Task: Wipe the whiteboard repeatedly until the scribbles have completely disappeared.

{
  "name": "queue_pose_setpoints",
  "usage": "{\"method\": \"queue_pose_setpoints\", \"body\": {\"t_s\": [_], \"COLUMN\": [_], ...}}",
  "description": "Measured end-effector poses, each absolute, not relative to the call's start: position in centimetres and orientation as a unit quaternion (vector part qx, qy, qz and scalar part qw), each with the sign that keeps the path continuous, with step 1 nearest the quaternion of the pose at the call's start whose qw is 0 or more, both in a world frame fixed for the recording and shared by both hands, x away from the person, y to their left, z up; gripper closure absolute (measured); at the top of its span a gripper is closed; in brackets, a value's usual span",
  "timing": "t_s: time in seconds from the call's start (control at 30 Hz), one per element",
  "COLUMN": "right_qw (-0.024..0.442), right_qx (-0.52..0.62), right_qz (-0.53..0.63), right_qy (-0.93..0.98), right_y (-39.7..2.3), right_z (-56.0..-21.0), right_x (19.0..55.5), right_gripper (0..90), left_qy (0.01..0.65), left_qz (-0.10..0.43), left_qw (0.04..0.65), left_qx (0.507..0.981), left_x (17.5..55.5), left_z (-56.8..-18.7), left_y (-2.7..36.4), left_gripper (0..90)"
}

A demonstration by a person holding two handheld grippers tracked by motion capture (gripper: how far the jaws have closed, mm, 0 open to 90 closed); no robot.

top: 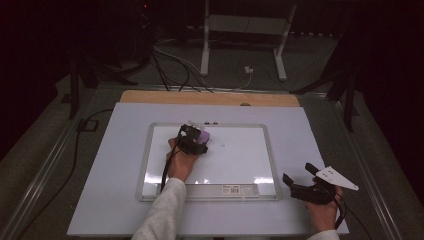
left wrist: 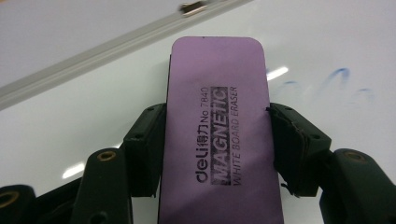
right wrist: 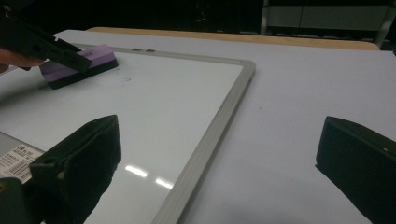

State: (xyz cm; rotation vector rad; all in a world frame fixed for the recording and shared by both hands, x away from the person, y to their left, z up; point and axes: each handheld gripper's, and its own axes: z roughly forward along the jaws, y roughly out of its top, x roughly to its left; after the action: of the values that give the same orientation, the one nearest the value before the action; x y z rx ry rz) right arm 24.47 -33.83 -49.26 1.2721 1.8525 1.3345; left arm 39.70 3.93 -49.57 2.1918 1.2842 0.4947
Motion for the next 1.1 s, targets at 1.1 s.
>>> {"method": "queue_pose_setpoints", "body": {"t_s": [1.1], "right_qw": [0.26], "right_qx": [0.47], "right_qz": [0.493], "right_qy": [0.684], "right_y": [-33.8], "right_z": [-49.2], "right_x": [24.4], "right_gripper": [0.5], "left_qy": [0.464], "left_qz": [0.208], "left_qw": [0.249], "left_qx": [0.824], "left_x": [40.5], "left_z": [-49.4], "left_y": [2.2], "left_gripper": [41.8]}}
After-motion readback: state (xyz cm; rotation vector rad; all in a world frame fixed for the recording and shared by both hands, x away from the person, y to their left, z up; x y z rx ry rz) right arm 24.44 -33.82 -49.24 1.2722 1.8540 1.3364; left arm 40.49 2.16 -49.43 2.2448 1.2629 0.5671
